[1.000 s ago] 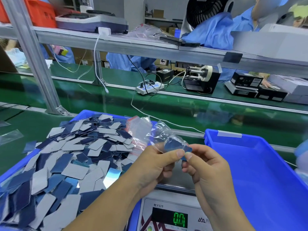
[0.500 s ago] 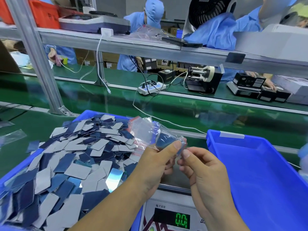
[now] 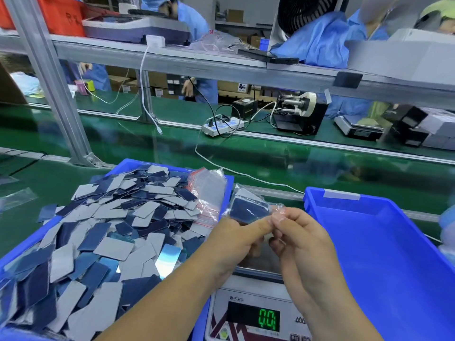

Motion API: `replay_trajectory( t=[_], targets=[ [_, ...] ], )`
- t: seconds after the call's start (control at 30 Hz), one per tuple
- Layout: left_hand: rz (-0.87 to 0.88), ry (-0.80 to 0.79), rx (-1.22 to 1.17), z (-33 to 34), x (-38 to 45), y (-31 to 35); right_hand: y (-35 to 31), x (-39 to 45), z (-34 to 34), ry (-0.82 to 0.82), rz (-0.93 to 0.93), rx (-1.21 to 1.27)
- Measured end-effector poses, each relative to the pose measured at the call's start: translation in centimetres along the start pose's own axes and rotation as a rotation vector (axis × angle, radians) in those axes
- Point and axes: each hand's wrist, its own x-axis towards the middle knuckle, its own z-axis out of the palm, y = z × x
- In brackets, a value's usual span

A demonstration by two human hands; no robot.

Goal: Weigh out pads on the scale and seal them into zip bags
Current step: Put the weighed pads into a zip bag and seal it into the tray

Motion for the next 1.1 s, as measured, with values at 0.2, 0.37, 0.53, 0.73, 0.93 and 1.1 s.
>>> replay_trajectory(
  t=[0.2,0.37,0.53,0.73,0.93,1.1],
  targets=[
    [0.099,-0.132,-0.338,-1.1,0.3,0.9,-2.4,1.1,0.6,-0.137,-0.224,-0.386],
    [0.101,-0.138,-0.493,-1.6,0.6,1.2,-4.2,2.2,0.6,-0.177,-0.325,-0.553],
    [0.114,0.008,-0.267,-1.4,0.7,1.2,-5.1,3.1,-0.6,-0.188,-0.27,-0.634],
    [0.155,0.039,-0.307,-1.4,0.9,0.9,-4.7,2.9,-1.9,-0.281,-0.138,-0.703],
    [0.101,0.05,-0.17,-1.5,0.9,0.5,-4.3,3.2,-2.4,-0.17,-0.304,-0.865],
    [0.214,0.112,0.164,-1.4,1.0,-0.2,-3.9,3.4,-3.2,-0.21,-0.378,-0.98]
  ],
)
